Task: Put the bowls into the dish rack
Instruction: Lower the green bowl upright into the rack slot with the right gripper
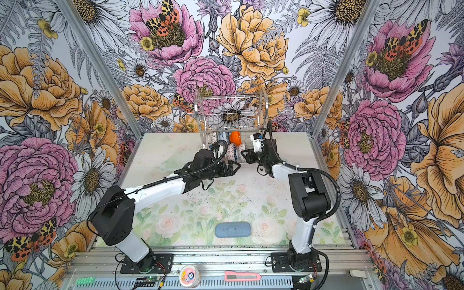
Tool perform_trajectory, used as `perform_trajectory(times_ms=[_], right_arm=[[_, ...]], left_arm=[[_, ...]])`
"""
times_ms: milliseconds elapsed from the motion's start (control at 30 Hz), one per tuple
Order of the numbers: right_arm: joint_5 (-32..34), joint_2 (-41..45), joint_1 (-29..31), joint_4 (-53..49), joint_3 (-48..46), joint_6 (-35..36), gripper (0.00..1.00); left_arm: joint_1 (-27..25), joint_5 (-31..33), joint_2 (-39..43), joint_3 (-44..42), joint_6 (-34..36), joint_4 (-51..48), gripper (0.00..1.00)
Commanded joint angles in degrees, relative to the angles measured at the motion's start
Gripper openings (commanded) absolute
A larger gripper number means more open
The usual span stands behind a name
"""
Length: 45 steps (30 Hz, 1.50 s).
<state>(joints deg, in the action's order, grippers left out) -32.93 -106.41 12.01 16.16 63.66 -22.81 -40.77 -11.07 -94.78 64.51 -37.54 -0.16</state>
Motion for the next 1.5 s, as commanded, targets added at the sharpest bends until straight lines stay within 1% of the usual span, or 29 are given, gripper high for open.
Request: perform_trajectory(times_ms=[0, 633, 1467], right_arm=[[2.5, 1.78, 0.11, -3.51, -0.03, 1.36, 0.18], [2.19, 3.66, 0.21, -4.32, -0.57, 1.2, 0.21], [2.96, 6.96, 0.21, -4.83, -2.83, 1.45, 0.21]], left_arm=[[-0.51, -0.36, 0.21, 1.06, 1.06, -0.28, 0.99], [-0.71, 0.15, 1.51, 0.49, 1.24, -0.41, 0.99], [-0.99, 1.22, 3.46, -0.35, 1.81, -1.14, 0.99]])
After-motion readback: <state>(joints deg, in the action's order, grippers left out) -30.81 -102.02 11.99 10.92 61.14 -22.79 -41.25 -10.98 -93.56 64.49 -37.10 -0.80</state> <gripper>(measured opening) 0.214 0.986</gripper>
